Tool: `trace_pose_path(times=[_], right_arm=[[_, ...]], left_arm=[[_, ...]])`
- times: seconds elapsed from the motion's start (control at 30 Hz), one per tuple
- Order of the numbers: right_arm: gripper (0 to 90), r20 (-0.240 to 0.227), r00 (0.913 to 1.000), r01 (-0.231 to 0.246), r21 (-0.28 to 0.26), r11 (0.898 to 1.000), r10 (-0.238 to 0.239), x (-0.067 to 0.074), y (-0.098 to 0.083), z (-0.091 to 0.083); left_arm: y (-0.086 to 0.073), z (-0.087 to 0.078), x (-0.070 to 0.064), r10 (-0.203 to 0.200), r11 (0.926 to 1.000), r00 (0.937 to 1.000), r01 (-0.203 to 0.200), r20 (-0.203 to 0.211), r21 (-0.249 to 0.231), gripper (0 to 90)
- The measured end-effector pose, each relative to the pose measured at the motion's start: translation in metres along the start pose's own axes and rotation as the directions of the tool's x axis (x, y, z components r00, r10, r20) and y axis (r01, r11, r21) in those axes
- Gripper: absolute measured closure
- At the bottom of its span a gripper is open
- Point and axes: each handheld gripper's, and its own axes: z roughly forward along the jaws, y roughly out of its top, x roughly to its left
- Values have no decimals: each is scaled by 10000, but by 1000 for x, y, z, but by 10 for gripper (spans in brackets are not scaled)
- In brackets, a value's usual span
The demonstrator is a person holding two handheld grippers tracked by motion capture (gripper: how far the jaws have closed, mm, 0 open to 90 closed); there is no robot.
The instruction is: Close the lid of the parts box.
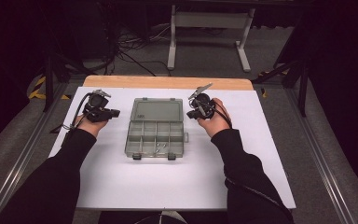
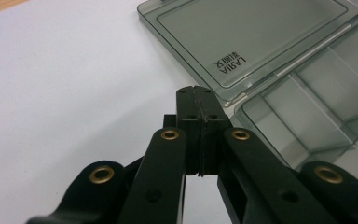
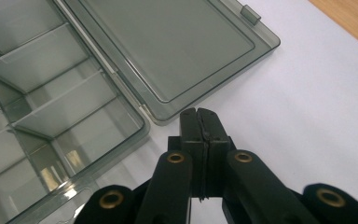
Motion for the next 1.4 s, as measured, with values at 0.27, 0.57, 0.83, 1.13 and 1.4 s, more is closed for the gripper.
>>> trace_pose_path(times=[0.27, 0.57, 0.83, 1.13, 1.4], right_arm=[[900, -203, 9997, -126, 147, 9998, 129, -8, 1, 9], [900, -261, 9996, -133, 354, 9993, 142, -13, 1, 19], [900, -232, 9995, -186, 588, 9981, 199, -16, 1, 30], [900, -339, 9991, -243, 771, 9967, 270, -16, -1, 40], [900, -435, 9982, -382, 744, 9965, 415, -16, -3, 47]], left_arm=[[7, 7, 3, 89, 9991, 9995, -101, 294, 405, 895], [9, 22, 5, -48, 9974, 9987, 12, 504, 717, 896], [7, 32, 10, -47, 9965, 9988, 6, 490, 830, 896], [6, 42, 11, -33, 9965, 9975, -26, 705, 832, 896], [4, 52, 8, -67, 9944, 9960, -28, 891, 1056, 896]])
